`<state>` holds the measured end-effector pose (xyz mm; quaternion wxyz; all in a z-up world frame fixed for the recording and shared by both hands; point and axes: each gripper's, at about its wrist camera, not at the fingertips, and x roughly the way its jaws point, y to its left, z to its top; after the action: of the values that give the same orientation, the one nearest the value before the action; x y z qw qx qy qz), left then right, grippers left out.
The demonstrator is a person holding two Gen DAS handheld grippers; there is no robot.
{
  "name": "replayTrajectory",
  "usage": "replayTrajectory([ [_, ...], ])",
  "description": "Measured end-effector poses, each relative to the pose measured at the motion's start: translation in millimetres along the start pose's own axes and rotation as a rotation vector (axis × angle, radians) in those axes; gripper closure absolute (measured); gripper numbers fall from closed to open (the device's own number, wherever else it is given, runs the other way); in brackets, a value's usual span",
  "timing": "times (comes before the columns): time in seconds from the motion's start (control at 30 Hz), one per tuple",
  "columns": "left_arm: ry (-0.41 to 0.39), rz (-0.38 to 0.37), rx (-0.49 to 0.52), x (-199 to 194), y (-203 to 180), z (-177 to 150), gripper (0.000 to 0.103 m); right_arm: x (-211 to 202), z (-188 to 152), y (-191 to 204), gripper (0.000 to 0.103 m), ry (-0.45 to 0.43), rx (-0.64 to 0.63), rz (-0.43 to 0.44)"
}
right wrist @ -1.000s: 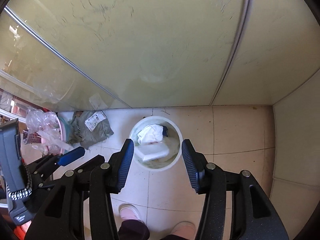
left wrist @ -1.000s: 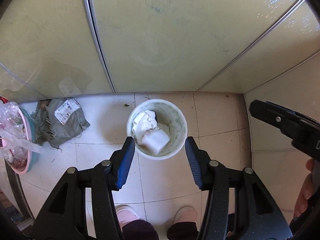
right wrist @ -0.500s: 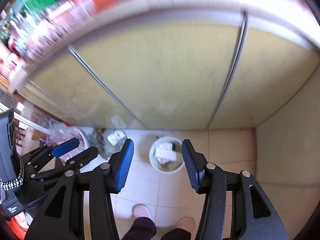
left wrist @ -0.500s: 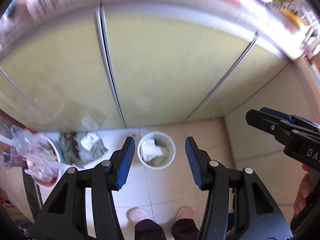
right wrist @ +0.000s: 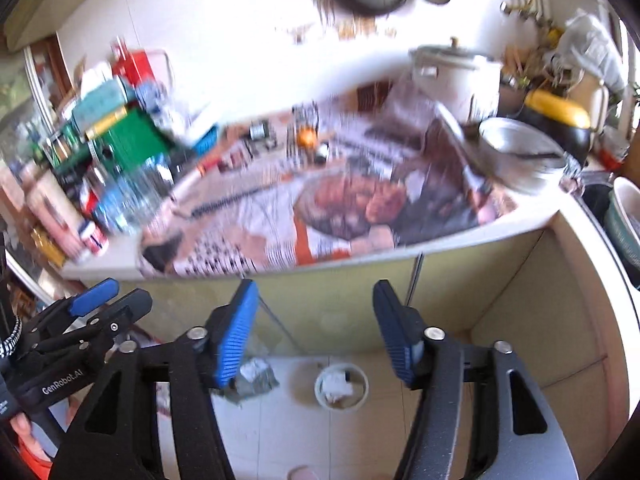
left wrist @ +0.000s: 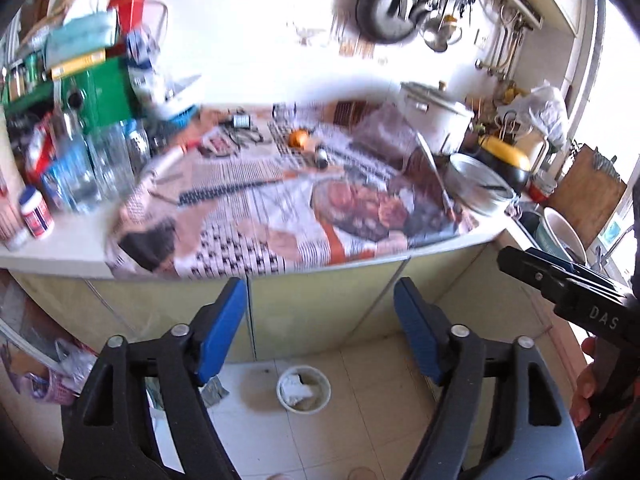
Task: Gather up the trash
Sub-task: 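Raise both tools back to the counter toward the orange peel and bottle, then grasp the orange peel with the left tool while the right tool grasps the dark bottle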
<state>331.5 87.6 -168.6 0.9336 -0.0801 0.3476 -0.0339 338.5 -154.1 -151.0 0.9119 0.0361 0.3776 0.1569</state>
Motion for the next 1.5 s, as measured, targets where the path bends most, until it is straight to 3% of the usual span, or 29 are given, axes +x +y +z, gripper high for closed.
replayTrajectory([
  [0.23,-0.044,0.015,-0.017,-26.8,12.4,28.0,0.018,-14.6,26.7,14.8,0.043,-0.061,-0.031,-0.003],
  [0.5,-0.037,0.053,-0.043,5.2,25.6,60.6,0.018,1.3,56.8,12.1,0.043,-0.081,-0.057,0.011],
  [0.9,-0.071,0.147,-0.12,85.1,21.8,165.7,0.018,85.4,143.6,-17.7,0.043,-0.007,-0.126,0.086],
  [1.27,-0.034,0.199,-0.151,161.7,27.6,213.6,0.014,180.4,187.7,-38.7,0.043,0.119,-0.13,0.157],
  [1.5,0.029,0.162,-0.125,223.5,57.5,241.3,0.013,250.5,202.5,-37.8,0.043,0.191,-0.047,0.139],
])
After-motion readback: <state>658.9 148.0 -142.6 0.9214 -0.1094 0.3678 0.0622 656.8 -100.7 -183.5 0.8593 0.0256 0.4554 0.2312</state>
